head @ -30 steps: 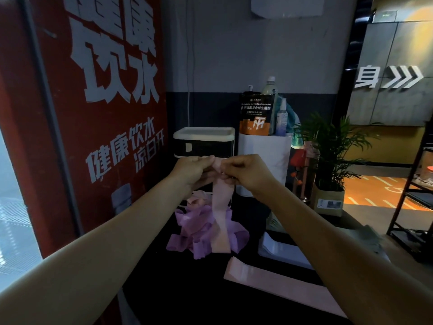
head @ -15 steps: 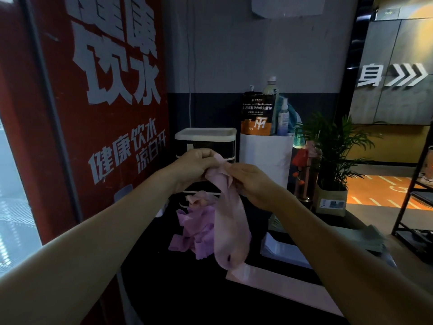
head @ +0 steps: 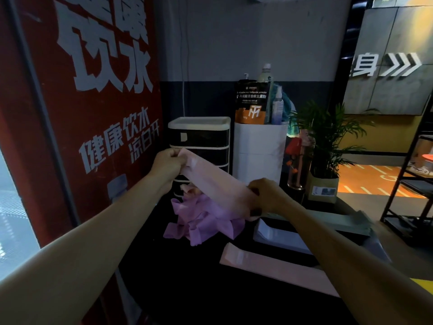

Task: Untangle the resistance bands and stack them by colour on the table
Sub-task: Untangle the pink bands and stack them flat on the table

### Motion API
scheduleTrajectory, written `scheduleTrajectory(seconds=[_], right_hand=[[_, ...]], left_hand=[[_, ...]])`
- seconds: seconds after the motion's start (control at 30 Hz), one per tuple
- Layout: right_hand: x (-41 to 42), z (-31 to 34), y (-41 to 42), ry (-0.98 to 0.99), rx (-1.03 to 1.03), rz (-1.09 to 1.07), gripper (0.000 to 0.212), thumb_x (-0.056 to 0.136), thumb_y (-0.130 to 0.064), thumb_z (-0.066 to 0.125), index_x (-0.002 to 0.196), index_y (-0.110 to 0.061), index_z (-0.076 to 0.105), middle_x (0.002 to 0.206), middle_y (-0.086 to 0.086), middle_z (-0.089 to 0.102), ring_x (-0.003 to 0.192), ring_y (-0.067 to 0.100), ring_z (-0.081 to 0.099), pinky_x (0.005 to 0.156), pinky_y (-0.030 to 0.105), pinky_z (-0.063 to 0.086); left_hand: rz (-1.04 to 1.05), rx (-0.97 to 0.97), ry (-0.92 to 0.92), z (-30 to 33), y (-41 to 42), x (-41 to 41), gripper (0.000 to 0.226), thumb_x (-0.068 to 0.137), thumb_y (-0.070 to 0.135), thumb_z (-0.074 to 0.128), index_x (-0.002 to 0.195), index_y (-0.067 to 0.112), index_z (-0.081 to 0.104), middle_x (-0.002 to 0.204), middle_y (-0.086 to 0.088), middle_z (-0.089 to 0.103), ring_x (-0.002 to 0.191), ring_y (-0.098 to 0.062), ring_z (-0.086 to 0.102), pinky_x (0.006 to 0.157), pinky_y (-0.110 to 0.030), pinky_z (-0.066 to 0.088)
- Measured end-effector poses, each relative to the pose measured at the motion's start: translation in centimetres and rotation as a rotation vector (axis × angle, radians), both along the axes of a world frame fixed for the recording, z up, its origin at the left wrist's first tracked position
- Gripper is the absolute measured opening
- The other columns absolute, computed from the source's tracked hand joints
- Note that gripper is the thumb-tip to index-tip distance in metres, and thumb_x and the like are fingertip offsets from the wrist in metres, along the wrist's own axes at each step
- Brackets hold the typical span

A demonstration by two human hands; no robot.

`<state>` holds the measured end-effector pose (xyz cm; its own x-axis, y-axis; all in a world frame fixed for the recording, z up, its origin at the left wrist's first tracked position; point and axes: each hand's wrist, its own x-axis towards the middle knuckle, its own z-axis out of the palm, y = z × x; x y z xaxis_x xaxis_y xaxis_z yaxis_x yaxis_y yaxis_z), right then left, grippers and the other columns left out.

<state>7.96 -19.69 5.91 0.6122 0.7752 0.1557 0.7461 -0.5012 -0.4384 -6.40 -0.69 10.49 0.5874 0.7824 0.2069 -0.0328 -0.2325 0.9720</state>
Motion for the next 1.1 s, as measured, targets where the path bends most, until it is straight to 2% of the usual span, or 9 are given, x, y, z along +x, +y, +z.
scheduleTrajectory(seconds=[0.1,0.2,0.33,0.43,0.57,0.77,0.9,1.0,1.1], right_hand=[[1.2,-1.5,-1.0,-0.061,0.041,-0.168,0.011,0.087,-0.01,0.056,0.092,-0.007,0.065,0.086,0.009,0.061,0.082,0.027,0.06,0.059,0.025,0.043],[2.3,-2.4,-1.6,0.034,0.096,-0.347,0.018,0.088,-0.022,0.059,0.086,-0.003,0.06,0.081,0.012,0.059,0.075,0.028,0.059,0.057,0.027,0.042],[2.1,-2.6,-1.7,0.663,0.538,-0.291,0.014,0.086,-0.006,0.064,0.073,-0.002,0.058,0.072,0.011,0.059,0.065,0.022,0.059,0.061,0.032,0.05],[1.2,-2.3,-2.1,0.838,0.657,-0.105,0.015,0.086,0.004,0.058,0.075,-0.007,0.06,0.076,0.009,0.06,0.069,0.018,0.058,0.063,0.027,0.048],[1.4,-2.5,-2.6,0.79,0.546,0.085,0.015,0.09,-0.004,0.055,0.078,-0.007,0.064,0.075,0.006,0.062,0.07,0.014,0.056,0.067,0.023,0.045],[1.6,-3.1,-2.8,0.404,0.275,-0.013,0.017,0.09,-0.01,0.058,0.076,-0.008,0.067,0.072,0.004,0.056,0.066,0.011,0.047,0.065,0.025,0.041],[1.5,-3.4,-2.9,0.311,0.336,-0.054,0.017,0.088,0.001,0.054,0.081,-0.006,0.068,0.073,0.001,0.058,0.071,0.012,0.052,0.071,0.027,0.043],[1.4,-3.6,-3.1,0.217,0.329,-0.049,0.019,0.084,0.008,0.054,0.094,0.002,0.069,0.078,0.0,0.06,0.072,0.011,0.055,0.07,0.022,0.044],[1.4,-3.9,-3.5,0.155,0.304,-0.035,0.017,0.081,0.01,0.056,0.083,0.0,0.07,0.069,-0.001,0.058,0.062,0.006,0.052,0.059,0.02,0.04]], left_hand=[[0.048,-0.069,-0.007,-0.7,0.4,0.0,0.023,0.093,0.001,0.048,0.113,0.003,0.058,0.103,-0.017,0.06,0.089,-0.023,0.057,0.082,-0.033,0.049],[0.116,-0.124,-0.013,-1.5,0.6,0.2,0.025,0.094,0.001,0.046,0.117,0.002,0.057,0.101,-0.017,0.057,0.082,-0.022,0.056,0.072,-0.031,0.048],[0.144,-0.187,-0.033,-2.6,1.2,0.1,0.029,0.094,-0.003,0.044,0.12,-0.003,0.055,0.106,-0.02,0.057,0.072,-0.018,0.053,0.065,-0.026,0.046],[0.199,-0.211,-0.019,-3.5,2.0,-0.4,0.032,0.093,-0.005,0.043,0.123,-0.004,0.053,0.122,-0.026,0.056,0.092,-0.028,0.055,0.075,-0.034,0.048],[0.222,-0.215,-0.003,-4.2,2.8,-1.0,0.034,0.095,-0.005,0.041,0.127,-0.004,0.05,0.131,-0.024,0.051,0.095,-0.03,0.054,0.087,-0.034,0.046],[0.152,-0.245,0.033,-5.1,3.5,-1.8,0.034,0.096,-0.002,0.044,0.129,-0.004,0.049,0.111,-0.021,0.059,0.064,-0.017,0.057,0.052,-0.021,0.051],[0.098,-0.26,0.043,-5.5,3.1,-2.0,0.035,0.095,-0.003,0.045,0.13,-0.006,0.048,0.133,-0.023,0.05,0.09,-0.024,0.053,0.075,-0.028,0.05],[0.062,-0.263,0.023,-5.8,3.1,-2.1,0.034,0.094,-0.005,0.045,0.127,-0.007,0.049,0.134,-0.025,0.049,0.079,-0.019,0.054,0.072,-0.024,0.052],[0.037,-0.285,0.035,-6.2,3.1,-2.2,0.034,0.094,-0.005,0.045,0.128,-0.005,0.049,0.137,-0.017,0.047,0.089,-0.023,0.057,0.067,-0.021,0.052]])
